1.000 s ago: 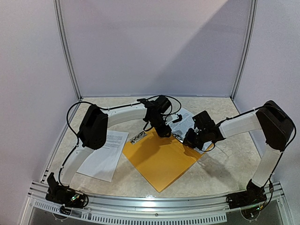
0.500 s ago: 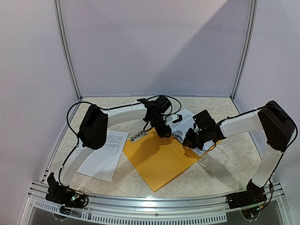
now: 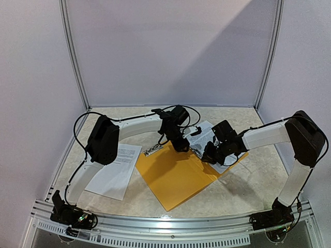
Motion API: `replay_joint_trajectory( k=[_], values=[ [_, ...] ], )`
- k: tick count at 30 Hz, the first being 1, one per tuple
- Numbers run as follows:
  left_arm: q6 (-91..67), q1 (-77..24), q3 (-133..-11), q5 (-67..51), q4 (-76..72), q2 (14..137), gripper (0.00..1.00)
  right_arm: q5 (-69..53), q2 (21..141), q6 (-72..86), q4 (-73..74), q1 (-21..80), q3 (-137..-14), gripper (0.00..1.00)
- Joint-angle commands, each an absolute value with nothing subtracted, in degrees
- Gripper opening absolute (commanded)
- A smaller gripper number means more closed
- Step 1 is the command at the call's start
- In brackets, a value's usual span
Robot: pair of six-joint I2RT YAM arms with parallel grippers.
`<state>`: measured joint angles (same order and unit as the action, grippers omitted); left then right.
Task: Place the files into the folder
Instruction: Clamp the file and folder with some files.
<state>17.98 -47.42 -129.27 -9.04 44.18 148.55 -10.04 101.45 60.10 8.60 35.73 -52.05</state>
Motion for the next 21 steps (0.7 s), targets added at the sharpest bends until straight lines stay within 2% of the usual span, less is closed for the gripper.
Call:
replay_joint_trajectory(
  k=[1, 21],
  values=[
    [18.77, -48.25, -128.14, -8.11, 50.28, 152.68, 0.41, -9.22, 102.68, 59.42, 18.16, 36.06, -51.65, 0.05],
    [18.77, -48.16, -128.06, -8.28, 50.27, 152.65, 0.41, -10.63, 101.04, 58.95, 17.3, 36.6, -54.23, 0.08]
  ],
)
